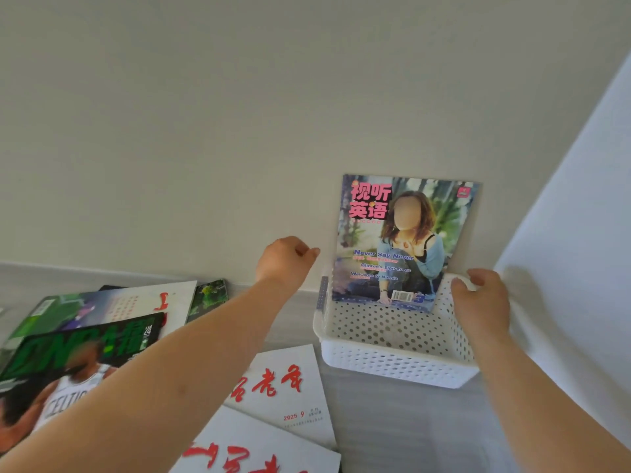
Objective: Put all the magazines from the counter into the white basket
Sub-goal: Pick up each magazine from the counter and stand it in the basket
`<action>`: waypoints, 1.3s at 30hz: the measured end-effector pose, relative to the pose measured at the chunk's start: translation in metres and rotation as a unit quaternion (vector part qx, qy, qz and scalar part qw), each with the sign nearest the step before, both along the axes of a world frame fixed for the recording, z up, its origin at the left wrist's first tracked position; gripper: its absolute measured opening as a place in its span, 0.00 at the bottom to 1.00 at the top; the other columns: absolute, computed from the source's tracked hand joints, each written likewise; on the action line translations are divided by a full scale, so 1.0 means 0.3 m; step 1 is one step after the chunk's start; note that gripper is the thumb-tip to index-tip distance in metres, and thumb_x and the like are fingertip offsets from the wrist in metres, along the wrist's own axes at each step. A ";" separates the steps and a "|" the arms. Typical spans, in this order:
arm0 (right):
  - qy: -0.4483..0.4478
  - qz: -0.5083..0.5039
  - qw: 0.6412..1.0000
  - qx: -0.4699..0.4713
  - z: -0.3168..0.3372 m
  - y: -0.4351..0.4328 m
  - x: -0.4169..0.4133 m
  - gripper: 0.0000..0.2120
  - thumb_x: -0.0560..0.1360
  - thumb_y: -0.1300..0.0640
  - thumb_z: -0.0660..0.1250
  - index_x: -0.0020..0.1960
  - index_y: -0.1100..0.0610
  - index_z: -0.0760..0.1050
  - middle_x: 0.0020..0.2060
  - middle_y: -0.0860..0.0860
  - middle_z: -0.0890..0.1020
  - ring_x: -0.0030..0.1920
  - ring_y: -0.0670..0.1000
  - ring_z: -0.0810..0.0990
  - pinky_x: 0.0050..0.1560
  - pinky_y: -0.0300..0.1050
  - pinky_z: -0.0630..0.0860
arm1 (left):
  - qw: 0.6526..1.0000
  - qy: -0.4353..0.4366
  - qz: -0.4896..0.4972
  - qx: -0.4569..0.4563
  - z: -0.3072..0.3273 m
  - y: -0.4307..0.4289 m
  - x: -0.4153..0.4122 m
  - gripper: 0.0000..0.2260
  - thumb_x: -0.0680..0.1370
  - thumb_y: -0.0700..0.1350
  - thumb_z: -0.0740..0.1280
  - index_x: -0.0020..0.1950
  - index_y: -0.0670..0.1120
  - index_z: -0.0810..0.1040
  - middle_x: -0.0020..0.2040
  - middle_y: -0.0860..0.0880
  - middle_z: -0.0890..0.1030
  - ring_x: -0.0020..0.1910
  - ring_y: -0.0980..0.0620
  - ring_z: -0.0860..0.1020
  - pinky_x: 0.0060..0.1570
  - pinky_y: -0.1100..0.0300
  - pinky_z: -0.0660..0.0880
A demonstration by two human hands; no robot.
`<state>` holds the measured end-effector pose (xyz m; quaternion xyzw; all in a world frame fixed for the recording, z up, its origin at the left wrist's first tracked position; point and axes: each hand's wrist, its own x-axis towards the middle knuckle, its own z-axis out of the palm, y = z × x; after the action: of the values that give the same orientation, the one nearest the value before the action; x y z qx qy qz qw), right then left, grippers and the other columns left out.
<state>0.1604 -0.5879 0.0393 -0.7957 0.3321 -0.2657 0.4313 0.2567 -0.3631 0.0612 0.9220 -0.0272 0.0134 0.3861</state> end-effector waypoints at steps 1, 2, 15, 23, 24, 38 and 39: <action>0.000 0.002 1.000 0.002 0.013 0.022 -0.030 0.16 0.73 0.62 0.61 0.60 0.62 0.69 0.62 0.61 0.71 0.60 0.60 0.71 0.58 0.49 0.67 | 1.000 0.006 -0.004 -0.025 0.009 0.031 -0.035 0.11 0.75 0.49 0.63 0.48 0.43 0.79 0.49 0.45 0.82 0.41 0.50 0.73 0.42 0.61 0.68; 0.000 0.005 1.000 0.002 0.027 0.047 -0.062 0.16 0.73 0.62 0.61 0.60 0.63 0.69 0.62 0.61 0.71 0.61 0.60 0.71 0.59 0.51 0.67 | 0.999 0.013 -0.012 -0.042 0.016 0.067 -0.075 0.10 0.75 0.48 0.63 0.48 0.43 0.79 0.48 0.44 0.82 0.41 0.50 0.73 0.42 0.61 0.67; 0.248 0.250 0.932 -0.083 -0.233 0.704 -0.676 0.30 0.73 0.48 0.63 0.70 0.54 0.56 0.73 0.54 0.56 0.73 0.53 0.55 0.71 0.46 0.54 | 0.987 0.147 -0.001 0.057 -0.239 0.730 -0.726 0.22 0.73 0.46 0.66 0.66 0.46 0.67 0.72 0.46 0.64 0.65 0.45 0.69 0.61 0.54 0.70; 0.376 0.246 0.881 -0.150 -0.335 0.896 -0.815 0.40 0.71 0.35 0.56 0.72 0.50 0.38 0.75 0.54 0.40 0.74 0.53 0.39 0.73 0.49 0.41 | 0.974 0.158 -0.083 0.140 -0.300 0.738 -0.855 0.26 0.75 0.52 0.61 0.71 0.51 0.58 0.73 0.50 0.61 0.74 0.50 0.54 0.72 0.52 0.53; 0.373 0.244 0.883 -0.146 -0.333 0.897 -0.818 0.40 0.71 0.36 0.56 0.72 0.50 0.38 0.75 0.54 0.41 0.74 0.53 0.39 0.73 0.48 0.41 | 0.972 0.160 -0.085 0.149 -0.300 0.733 -0.859 0.26 0.75 0.53 0.61 0.71 0.51 0.57 0.74 0.50 0.60 0.74 0.50 0.52 0.72 0.51 0.52; 0.334 0.200 0.917 -0.088 -0.320 0.892 -0.858 0.36 0.72 0.40 0.60 0.72 0.49 0.46 0.75 0.53 0.43 0.74 0.53 0.42 0.73 0.46 0.46 | 0.949 0.293 -0.013 0.118 -0.239 0.632 -0.751 0.23 0.73 0.48 0.63 0.66 0.42 0.65 0.61 0.43 0.74 0.60 0.43 0.72 0.62 0.49 0.67; 0.328 0.200 0.919 -0.083 -0.321 0.886 -0.861 0.36 0.71 0.40 0.61 0.72 0.49 0.47 0.75 0.53 0.44 0.74 0.52 0.42 0.73 0.45 0.47 | 0.952 0.303 -0.023 0.049 -0.235 0.628 -0.755 0.19 0.74 0.45 0.63 0.64 0.42 0.67 0.55 0.43 0.77 0.52 0.44 0.75 0.55 0.52 0.72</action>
<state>-0.0978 -0.3221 -0.0570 -0.9211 0.2654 0.0756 0.2746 0.0301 -0.1747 -0.0093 0.8998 0.0695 -0.2763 0.3304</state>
